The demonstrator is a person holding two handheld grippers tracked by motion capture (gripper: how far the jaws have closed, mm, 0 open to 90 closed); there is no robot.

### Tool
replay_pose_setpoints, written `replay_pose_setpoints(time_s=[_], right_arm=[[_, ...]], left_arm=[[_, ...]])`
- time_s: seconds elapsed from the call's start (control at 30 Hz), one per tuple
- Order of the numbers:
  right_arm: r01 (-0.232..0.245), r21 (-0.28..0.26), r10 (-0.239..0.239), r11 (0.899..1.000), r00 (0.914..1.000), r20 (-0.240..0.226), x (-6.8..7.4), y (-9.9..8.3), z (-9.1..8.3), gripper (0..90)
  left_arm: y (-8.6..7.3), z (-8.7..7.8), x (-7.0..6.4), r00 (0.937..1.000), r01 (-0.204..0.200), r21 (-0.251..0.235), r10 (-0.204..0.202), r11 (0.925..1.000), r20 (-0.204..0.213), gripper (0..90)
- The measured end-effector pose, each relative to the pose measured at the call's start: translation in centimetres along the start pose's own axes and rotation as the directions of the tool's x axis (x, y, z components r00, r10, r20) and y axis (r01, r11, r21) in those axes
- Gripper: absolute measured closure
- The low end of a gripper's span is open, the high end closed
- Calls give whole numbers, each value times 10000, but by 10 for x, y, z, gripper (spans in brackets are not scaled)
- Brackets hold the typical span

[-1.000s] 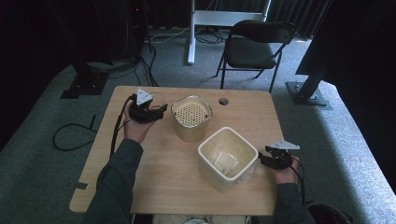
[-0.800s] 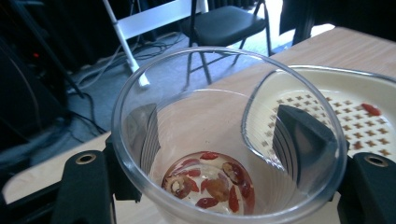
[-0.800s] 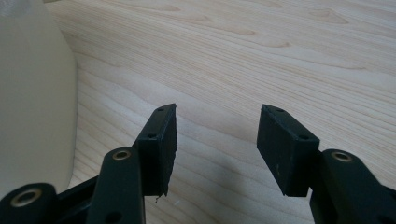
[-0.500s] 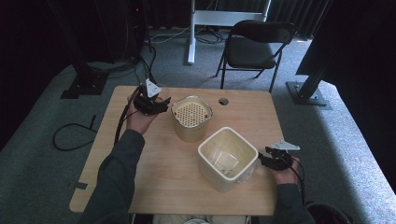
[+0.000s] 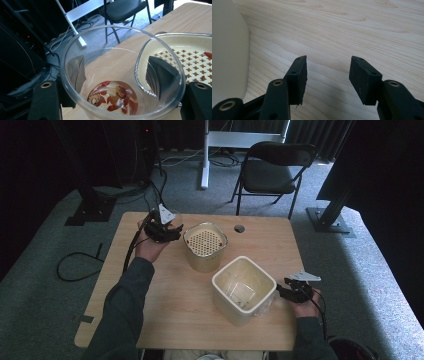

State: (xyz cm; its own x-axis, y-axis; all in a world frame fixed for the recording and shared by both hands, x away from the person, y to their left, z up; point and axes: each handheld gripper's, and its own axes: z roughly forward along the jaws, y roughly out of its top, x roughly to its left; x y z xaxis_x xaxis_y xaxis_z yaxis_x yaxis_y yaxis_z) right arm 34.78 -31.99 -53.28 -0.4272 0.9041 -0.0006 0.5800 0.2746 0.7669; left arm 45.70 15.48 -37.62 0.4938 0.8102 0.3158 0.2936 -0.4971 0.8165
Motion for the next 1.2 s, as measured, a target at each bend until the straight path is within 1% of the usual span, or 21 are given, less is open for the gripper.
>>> replay_pose_setpoints(time_s=[0.2,0.27,0.37,0.4,0.47,0.5,0.53,0.6,0.67,0.73,0.77,0.8,0.93,0.97,1.0,1.03,1.07,1.1,1.13,1.17,1.2], right_arm=[[1,9,-1,10000,10000,-4,0,0,0,477],[2,31,-2,10000,10000,-3,0,0,1,477],[31,74,-31,10000,10000,-23,0,-1,2,477],[35,99,-35,9999,10000,-26,0,-1,2,477],[73,137,-72,9999,10000,-26,0,-1,3,478],[73,137,-72,9999,10000,-26,0,-1,3,478],[107,151,-107,9998,9999,-16,1,-1,3,477],[139,199,-138,9997,9999,-15,1,-1,4,478],[179,231,-179,9996,9998,-7,1,-1,4,479],[194,251,-193,9995,9998,-18,2,-1,5,481],[206,274,-206,9994,9998,-1,2,-1,5,481],[237,276,-237,9993,9997,0,2,-1,5,481],[260,321,-260,9991,9997,1,2,-2,5,481],[257,323,-257,9991,9997,-2,2,-2,5,482],[257,324,-257,9991,9997,-3,2,-2,5,483],[257,322,-256,9992,9997,-10,2,-2,5,485],[257,329,-257,9991,9997,-17,2,-2,6,486],[264,332,-263,9991,9997,-13,2,-2,6,486],[267,337,-267,9991,9996,-9,2,-2,6,486],[262,330,-262,9991,9997,-9,2,-2,6,486],[252,316,-252,9992,9997,-17,2,-2,6,487]], left_arm=[[7,-1,-1,9993,-360,54,361,9993,-93,327],[10,-1,-4,9975,-683,84,685,9976,-175,327],[13,2,-10,9926,-1181,322,1189,9925,-249,327],[14,3,-12,9892,-1422,443,1436,9888,-292,327],[16,5,-16,9833,-1769,613,1792,9823,-333,329],[16,5,-16,9833,-1769,613,1792,9823,-333,331],[18,8,-22,9737,-2206,723,2240,9727,-414,331],[20,10,-26,9642,-2561,904,2610,9624,-465,335],[22,13,-31,9501,-3004,1130,3076,9471,-518,337],[23,16,-37,9344,-3430,1270,3519,9307,-555,338],[23,17,-39,9265,-3644,1347,3734,9214,-476,341],[24,18,-41,9200,-3813,1489,3902,9124,-353,341],[25,24,-48,8828,-4594,1959,4697,8664,-74,342],[26,24,-50,8712,-4790,2126,4909,8517,-35,341],[27,25,-51,8607,-4961,2241,5090,8388,1,341],[27,26,-53,8525,-5091,2275,5226,8301,8,342],[28,27,-55,8420,-5242,2371,5394,8179,8,341],[28,28,-56,8299,-5398,2440,5578,8056,-57,342],[28,29,-58,8249,-5463,2461,5652,8006,-75,342],[28,30,-59,8169,-5557,2581,5768,7903,-76,342],[28,31,-60,8058,-5673,2673,5920,7789,-149,343]])
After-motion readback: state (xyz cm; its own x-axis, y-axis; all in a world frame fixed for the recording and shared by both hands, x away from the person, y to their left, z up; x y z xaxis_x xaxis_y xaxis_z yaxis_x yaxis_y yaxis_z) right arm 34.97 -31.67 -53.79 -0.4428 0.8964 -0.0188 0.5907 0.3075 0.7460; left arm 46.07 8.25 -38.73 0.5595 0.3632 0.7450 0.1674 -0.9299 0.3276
